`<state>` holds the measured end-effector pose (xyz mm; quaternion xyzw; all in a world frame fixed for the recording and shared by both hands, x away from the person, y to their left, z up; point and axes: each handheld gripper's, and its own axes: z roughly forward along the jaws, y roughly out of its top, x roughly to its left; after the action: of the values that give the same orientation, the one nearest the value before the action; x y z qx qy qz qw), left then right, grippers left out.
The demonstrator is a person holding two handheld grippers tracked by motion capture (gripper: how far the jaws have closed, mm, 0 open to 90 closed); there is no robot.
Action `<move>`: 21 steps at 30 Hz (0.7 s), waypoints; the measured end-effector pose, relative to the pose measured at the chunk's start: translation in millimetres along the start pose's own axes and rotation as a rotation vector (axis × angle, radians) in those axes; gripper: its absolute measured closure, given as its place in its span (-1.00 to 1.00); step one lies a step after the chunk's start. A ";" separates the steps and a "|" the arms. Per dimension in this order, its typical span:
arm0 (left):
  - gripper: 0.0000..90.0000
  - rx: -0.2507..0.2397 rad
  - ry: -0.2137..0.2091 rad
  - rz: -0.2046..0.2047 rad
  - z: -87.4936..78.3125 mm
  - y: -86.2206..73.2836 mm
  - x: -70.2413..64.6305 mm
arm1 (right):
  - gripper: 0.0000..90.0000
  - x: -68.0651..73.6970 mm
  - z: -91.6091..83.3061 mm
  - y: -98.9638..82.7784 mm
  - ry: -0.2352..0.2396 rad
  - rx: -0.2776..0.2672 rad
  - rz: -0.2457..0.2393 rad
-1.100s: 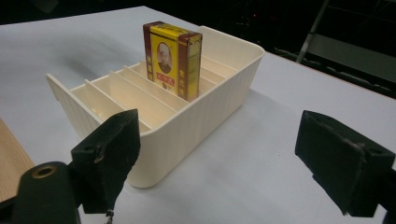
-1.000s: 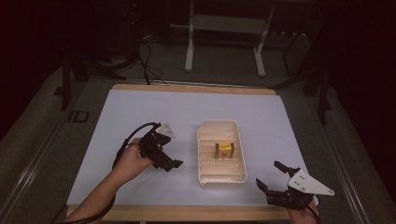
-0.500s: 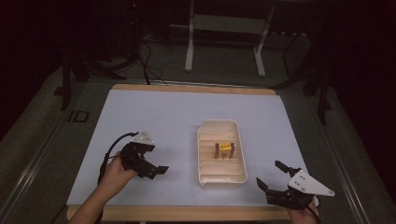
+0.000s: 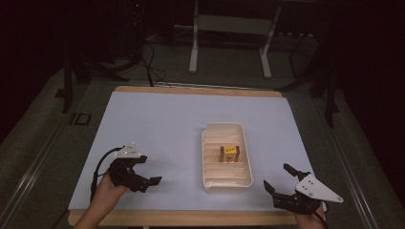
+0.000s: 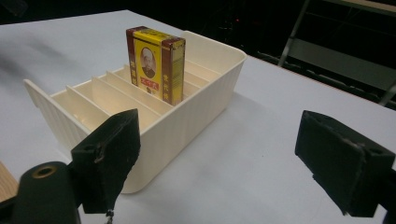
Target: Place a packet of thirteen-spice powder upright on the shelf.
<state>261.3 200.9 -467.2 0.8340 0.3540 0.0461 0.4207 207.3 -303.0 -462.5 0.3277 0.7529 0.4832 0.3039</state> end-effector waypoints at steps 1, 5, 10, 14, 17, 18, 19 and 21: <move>-0.97 0.000 0.000 0.000 0.0 0.0 0.0 | -0.69 0.0 0.1 0.0 0.000 0.000 -0.001; -0.97 -0.033 0.000 -0.011 -7.1 -12.2 2.5 | -0.69 0.0 0.2 0.0 0.002 0.001 -0.001; -0.97 -0.100 -0.008 -0.082 -12.4 -28.5 11.9 | -0.69 0.0 0.0 0.0 0.002 -0.001 -0.001; -0.97 -0.117 0.026 -0.098 -13.8 -35.4 14.9 | -0.69 -0.1 -0.3 0.0 0.002 -0.002 -0.002; -0.97 -0.121 0.023 -0.107 -12.3 -37.9 14.7 | -0.69 -0.4 -0.2 -0.3 0.012 0.001 0.002; -0.97 -0.109 0.028 -0.104 -10.4 -38.4 14.4 | -0.69 -0.5 0.0 -0.4 0.013 0.002 0.001; -0.97 -0.102 0.030 -0.099 -9.2 -38.5 14.0 | -0.69 -0.7 0.1 -0.5 0.015 0.001 0.002; -0.97 -0.090 0.040 -0.091 -7.1 -38.4 13.3 | -0.69 -1.0 0.1 -0.6 0.017 0.001 0.003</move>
<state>247.3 229.2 -493.7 0.7962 0.3975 0.0596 0.4523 207.9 -303.9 -462.9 0.3249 0.7551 0.4862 0.2966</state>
